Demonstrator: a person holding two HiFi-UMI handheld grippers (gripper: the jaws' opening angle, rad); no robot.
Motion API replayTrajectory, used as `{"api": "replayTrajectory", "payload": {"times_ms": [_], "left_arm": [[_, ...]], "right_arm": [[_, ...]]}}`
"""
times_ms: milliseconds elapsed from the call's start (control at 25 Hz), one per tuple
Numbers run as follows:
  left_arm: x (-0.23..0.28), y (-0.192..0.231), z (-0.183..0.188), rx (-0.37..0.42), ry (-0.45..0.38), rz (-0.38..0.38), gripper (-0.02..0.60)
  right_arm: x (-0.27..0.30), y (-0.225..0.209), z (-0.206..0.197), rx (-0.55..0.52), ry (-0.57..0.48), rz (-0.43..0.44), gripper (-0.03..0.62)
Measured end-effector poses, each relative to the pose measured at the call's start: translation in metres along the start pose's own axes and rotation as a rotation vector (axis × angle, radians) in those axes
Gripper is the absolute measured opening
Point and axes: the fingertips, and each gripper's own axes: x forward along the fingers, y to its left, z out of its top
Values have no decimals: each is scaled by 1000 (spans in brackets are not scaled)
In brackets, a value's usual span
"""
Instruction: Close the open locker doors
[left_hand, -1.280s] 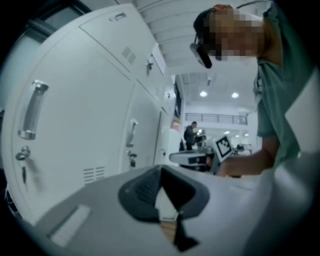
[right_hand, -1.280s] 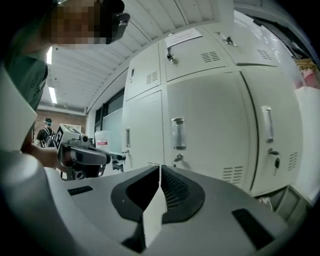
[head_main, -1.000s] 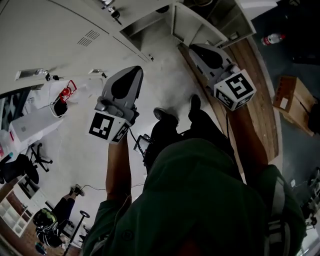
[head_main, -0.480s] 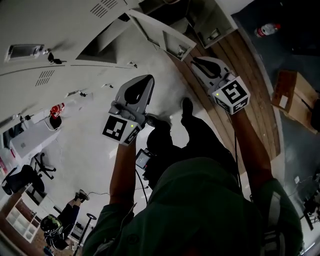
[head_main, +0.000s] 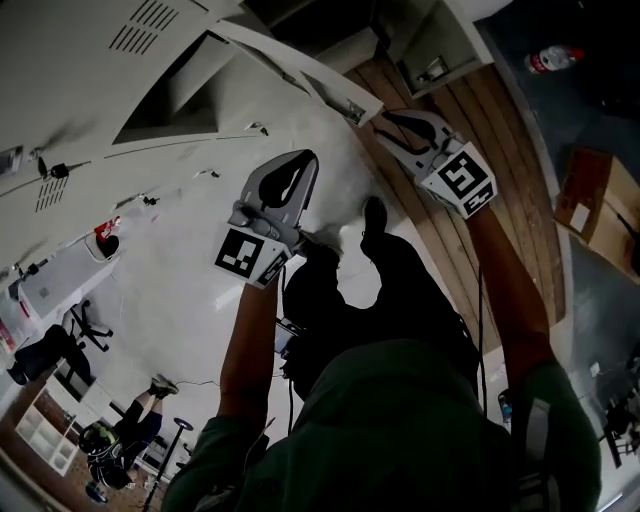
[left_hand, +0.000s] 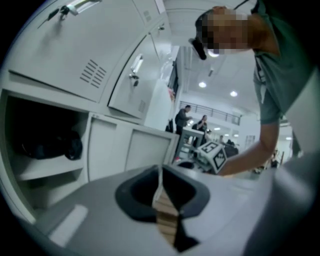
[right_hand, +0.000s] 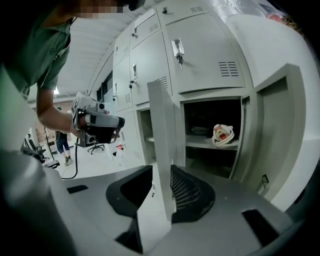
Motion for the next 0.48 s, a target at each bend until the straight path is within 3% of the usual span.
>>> {"api": "replayTrajectory", "payload": {"times_ms": [240,480], "left_arm": [[15,10,-27,-22,9,22,15],[14,18,-39,-40,6,58,14]], "right_arm": [[24,-8,-19,-65,14,57,89],[34,-5,-22,-102,19,62,87]]}}
